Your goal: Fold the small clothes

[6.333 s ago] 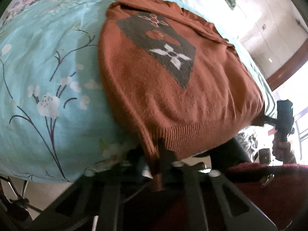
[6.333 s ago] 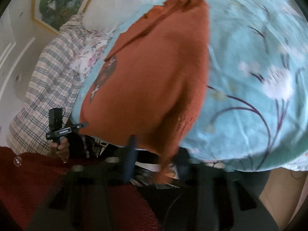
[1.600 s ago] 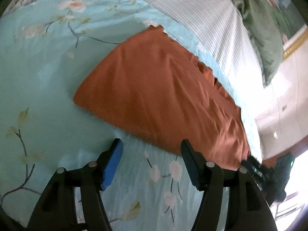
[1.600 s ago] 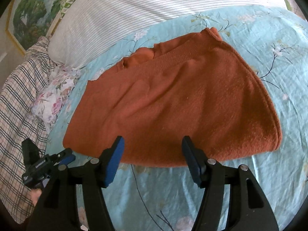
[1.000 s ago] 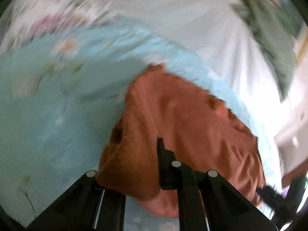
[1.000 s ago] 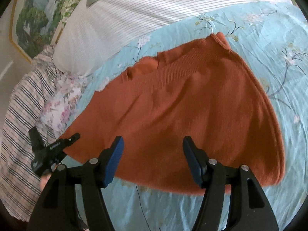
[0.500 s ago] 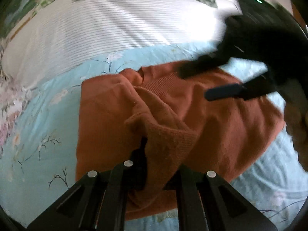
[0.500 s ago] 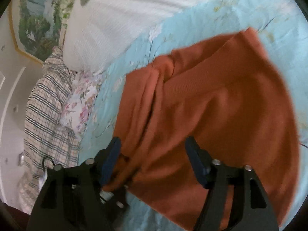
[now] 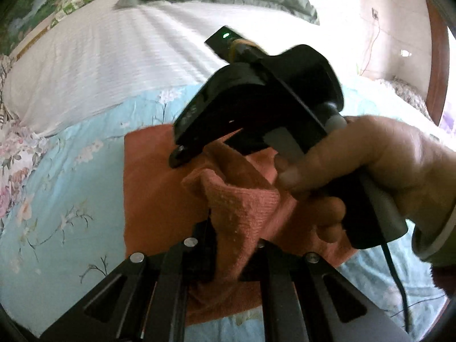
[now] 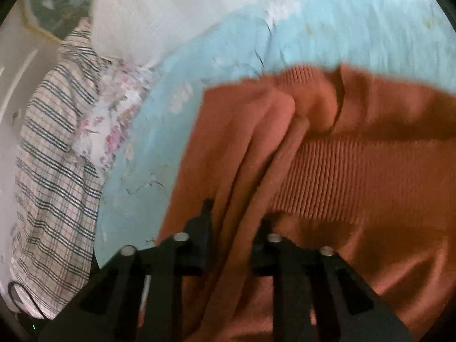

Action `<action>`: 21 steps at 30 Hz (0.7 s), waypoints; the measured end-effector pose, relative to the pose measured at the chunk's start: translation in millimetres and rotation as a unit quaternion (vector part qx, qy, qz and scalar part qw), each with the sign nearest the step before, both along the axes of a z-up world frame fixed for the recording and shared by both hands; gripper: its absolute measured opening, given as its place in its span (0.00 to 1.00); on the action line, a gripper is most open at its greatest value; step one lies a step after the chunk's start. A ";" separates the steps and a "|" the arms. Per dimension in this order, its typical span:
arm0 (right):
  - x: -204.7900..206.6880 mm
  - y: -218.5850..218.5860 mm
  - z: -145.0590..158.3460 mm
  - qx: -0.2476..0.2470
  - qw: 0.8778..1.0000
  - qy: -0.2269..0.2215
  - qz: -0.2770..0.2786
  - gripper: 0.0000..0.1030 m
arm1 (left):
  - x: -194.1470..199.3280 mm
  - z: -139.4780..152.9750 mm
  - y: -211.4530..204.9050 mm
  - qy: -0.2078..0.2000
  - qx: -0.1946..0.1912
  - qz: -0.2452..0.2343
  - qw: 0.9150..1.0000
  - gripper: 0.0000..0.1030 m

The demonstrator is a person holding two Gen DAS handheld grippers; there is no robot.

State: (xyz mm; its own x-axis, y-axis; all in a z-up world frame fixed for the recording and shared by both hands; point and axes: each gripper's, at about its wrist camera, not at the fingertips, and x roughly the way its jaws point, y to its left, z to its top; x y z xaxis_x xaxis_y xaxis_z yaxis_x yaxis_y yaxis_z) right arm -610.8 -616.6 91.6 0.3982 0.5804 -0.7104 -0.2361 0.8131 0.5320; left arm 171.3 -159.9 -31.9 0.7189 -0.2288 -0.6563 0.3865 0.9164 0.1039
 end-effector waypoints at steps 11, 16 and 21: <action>-50.4 -118.0 43.7 -0.057 0.994 -0.050 -0.084 0.16 | -12.1 34.1 -95.0 0.000 -0.066 -0.112 0.992 0.06; -53.9 -153.7 7.3 -0.049 0.992 -0.010 -0.113 0.16 | -7.4 8.0 -132.3 0.042 -0.059 -0.135 0.988 0.06; -54.6 -164.9 6.4 -0.026 0.992 -0.028 -0.119 0.16 | 2.2 2.2 -135.0 0.055 -0.066 -0.131 0.988 0.06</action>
